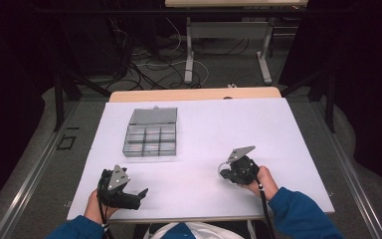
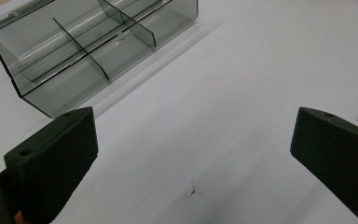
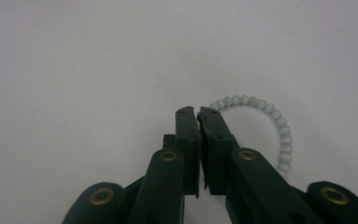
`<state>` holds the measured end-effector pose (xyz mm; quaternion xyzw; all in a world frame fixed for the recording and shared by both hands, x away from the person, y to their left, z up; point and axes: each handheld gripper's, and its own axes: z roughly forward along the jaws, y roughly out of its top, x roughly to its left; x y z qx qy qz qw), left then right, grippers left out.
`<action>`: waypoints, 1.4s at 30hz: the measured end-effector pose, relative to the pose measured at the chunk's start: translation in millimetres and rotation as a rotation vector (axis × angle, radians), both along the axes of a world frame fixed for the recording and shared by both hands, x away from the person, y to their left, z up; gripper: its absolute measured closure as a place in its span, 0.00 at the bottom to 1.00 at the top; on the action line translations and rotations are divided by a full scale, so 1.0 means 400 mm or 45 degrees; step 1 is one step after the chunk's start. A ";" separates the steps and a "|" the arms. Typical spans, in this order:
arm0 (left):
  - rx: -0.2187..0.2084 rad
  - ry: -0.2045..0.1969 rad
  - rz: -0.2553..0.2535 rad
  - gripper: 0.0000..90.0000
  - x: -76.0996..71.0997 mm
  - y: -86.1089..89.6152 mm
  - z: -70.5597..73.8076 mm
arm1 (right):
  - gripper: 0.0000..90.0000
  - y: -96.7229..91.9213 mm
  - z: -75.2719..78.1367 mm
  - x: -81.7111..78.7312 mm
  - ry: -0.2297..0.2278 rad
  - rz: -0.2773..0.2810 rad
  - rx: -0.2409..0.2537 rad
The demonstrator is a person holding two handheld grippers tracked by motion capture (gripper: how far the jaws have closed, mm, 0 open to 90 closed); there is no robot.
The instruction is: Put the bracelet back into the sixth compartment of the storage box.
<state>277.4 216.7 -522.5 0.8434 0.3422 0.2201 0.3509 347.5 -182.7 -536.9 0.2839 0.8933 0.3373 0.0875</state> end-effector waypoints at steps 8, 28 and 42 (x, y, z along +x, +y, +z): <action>-0.002 0.004 -0.002 0.01 0.001 0.000 0.000 | 0.97 -0.002 0.012 -0.004 -0.029 -0.005 0.019; -0.016 0.002 0.004 0.01 0.001 -0.001 -0.002 | 0.97 -0.035 0.077 0.007 -0.086 -0.056 0.124; -0.011 -0.015 0.006 0.01 0.001 -0.002 -0.003 | 0.97 -0.036 0.095 0.006 -0.102 -0.078 0.173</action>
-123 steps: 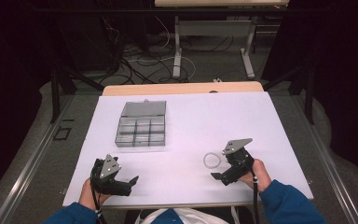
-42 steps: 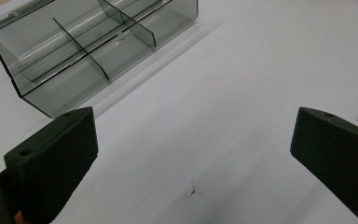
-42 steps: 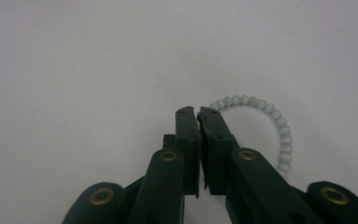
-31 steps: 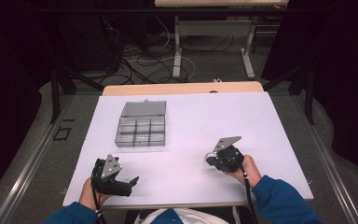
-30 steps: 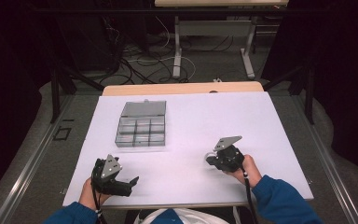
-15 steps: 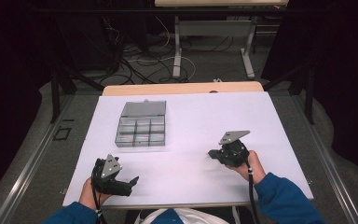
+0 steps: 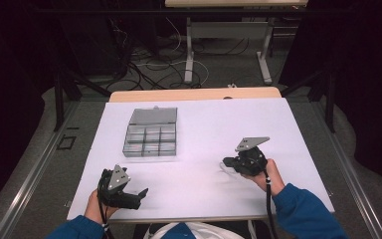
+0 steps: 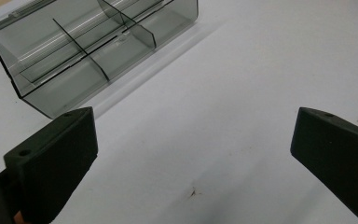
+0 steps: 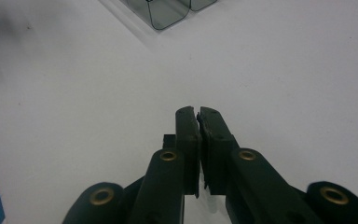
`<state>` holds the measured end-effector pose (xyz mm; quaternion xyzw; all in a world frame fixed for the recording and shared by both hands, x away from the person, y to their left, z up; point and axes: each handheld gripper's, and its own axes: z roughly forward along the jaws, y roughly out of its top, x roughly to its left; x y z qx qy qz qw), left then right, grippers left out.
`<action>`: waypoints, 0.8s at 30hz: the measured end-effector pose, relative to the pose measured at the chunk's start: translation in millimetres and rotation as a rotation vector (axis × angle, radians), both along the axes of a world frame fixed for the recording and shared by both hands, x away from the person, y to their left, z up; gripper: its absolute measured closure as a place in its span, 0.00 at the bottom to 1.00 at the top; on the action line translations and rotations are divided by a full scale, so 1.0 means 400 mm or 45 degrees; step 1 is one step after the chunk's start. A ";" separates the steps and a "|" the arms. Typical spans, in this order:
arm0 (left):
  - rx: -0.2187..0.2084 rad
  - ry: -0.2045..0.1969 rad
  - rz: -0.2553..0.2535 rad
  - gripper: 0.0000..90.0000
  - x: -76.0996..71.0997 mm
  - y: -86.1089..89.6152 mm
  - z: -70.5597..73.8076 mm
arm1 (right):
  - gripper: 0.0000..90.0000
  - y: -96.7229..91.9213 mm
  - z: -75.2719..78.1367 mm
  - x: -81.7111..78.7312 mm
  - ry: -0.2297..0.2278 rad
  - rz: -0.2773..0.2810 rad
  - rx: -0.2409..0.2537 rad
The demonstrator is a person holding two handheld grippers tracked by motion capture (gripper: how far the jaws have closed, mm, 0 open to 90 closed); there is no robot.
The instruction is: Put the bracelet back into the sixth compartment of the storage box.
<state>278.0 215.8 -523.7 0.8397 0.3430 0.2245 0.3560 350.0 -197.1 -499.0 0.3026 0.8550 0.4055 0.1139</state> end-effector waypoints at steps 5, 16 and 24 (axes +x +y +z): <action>-0.005 0.005 0.001 0.01 0.000 -0.001 -0.001 | 0.97 0.006 0.009 -0.002 -0.004 0.004 0.003; -0.010 0.008 0.002 0.01 0.000 -0.001 -0.001 | 0.97 0.019 0.020 -0.001 -0.009 0.013 0.023; -0.009 0.008 0.002 0.00 0.000 -0.002 0.000 | 0.97 0.036 0.024 0.005 -0.005 0.027 0.033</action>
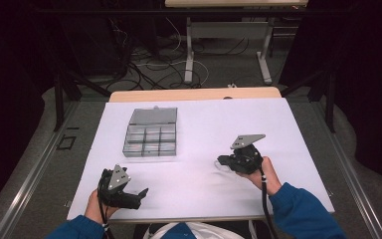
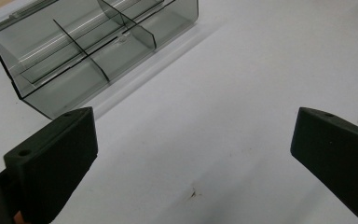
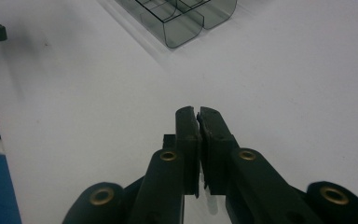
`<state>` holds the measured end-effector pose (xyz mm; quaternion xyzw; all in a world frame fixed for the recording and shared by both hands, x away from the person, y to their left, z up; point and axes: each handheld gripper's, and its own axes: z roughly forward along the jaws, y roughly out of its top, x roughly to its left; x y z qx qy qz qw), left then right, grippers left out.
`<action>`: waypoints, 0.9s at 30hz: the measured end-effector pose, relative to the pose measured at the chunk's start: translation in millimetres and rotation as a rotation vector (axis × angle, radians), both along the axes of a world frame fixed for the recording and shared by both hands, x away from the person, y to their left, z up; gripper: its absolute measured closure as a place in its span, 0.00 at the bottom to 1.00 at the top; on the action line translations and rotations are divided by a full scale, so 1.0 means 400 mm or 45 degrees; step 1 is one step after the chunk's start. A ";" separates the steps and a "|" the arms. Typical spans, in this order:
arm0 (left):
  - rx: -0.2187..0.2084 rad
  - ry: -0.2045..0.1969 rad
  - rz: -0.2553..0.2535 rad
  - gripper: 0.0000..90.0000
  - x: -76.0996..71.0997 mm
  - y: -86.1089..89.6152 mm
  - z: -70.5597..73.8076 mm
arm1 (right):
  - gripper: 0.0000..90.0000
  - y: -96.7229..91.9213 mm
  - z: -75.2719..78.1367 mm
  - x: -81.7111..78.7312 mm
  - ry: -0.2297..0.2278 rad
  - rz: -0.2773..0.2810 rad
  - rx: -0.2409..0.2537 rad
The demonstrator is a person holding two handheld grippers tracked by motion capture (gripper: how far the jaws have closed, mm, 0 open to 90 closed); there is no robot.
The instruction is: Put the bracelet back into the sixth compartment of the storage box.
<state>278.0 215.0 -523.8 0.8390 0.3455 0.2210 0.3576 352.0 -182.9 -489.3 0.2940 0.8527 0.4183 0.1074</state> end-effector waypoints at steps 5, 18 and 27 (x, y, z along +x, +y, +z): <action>-0.006 -0.001 -0.001 0.00 0.000 0.001 -0.001 | 0.97 0.015 0.005 0.003 -0.004 0.007 0.001; 0.004 0.006 -0.012 0.00 0.002 0.001 0.001 | 0.97 0.051 0.022 0.024 -0.024 0.031 -0.001; 0.008 0.014 -0.009 0.00 0.001 0.002 0.001 | 0.97 0.069 0.040 0.034 -0.038 0.057 -0.008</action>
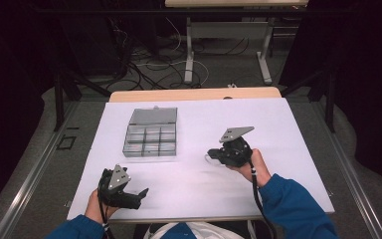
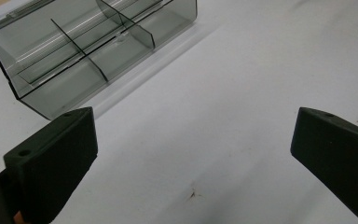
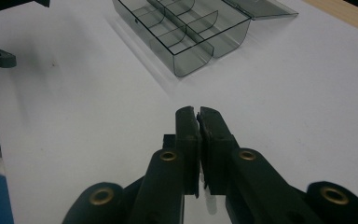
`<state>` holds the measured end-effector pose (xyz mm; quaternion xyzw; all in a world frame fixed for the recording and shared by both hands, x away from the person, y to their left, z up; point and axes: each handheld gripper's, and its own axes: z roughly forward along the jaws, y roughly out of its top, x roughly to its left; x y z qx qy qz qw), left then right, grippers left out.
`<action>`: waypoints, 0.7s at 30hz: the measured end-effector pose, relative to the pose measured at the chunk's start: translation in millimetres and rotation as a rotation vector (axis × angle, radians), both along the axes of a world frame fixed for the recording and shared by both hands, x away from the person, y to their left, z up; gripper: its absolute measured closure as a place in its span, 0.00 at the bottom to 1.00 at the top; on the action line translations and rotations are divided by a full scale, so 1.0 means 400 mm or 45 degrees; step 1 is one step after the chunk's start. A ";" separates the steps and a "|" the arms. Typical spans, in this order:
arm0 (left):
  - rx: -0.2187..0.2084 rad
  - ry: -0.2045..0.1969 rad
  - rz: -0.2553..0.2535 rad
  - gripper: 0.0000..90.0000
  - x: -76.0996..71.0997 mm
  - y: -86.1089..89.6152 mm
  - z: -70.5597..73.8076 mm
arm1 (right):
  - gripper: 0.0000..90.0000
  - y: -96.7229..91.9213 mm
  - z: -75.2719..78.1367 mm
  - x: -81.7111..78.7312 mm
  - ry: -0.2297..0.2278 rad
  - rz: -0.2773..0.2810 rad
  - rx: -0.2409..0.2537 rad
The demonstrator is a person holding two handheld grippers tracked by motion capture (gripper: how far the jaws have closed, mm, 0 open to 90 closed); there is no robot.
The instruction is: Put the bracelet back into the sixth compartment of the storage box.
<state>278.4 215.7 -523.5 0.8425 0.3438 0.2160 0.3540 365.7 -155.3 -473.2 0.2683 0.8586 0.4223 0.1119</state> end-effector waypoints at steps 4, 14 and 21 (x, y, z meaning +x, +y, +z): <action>0.001 -0.011 -0.005 0.00 0.001 -0.002 0.000 | 0.97 0.013 0.002 0.004 -0.007 -0.002 0.006; -0.002 0.002 -0.006 0.00 0.001 -0.002 -0.001 | 0.97 0.041 0.012 0.017 -0.021 0.014 0.017; -0.004 0.016 -0.002 0.00 0.000 -0.001 -0.001 | 0.97 0.061 0.017 0.025 -0.030 0.033 0.019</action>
